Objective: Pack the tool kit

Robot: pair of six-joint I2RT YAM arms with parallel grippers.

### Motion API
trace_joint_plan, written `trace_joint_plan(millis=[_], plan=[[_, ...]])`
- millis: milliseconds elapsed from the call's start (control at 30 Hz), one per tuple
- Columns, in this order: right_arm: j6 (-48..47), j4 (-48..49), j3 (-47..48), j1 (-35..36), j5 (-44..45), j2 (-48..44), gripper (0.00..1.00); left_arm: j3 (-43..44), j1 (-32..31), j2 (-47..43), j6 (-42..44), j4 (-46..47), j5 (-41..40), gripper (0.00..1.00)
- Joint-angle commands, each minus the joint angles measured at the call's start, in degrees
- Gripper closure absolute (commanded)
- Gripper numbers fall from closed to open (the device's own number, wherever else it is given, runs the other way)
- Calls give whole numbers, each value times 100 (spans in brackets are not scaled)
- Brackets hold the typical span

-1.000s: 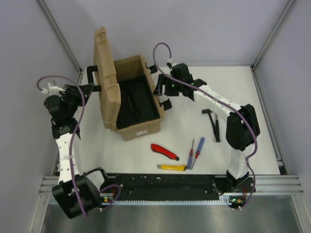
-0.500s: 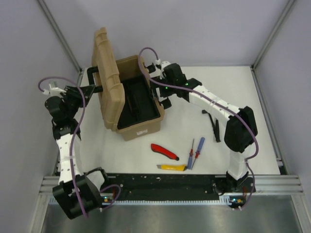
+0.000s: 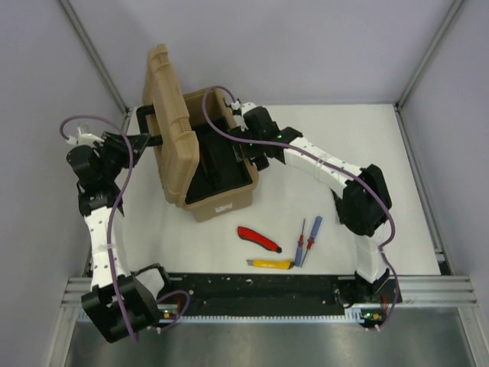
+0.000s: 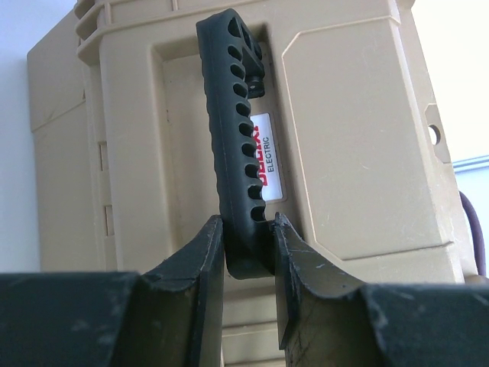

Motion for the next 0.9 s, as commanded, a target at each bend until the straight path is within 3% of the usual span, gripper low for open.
trace_joint_plan(millis=[0,133,267,867], plan=[[178,-254,130,-21,998,61,38,124,56,54,742,-592,387,100],[721,-430,-46,-99,1649,26,44,221,73,63,637,-487,519,100],[1311,-579,-362,-442,1729,-105,46,186,187,98,260,30,826,100],[2165,-835,-1312,-1444,2230,-580,50,-69,398,432,-128,955,1389,100]])
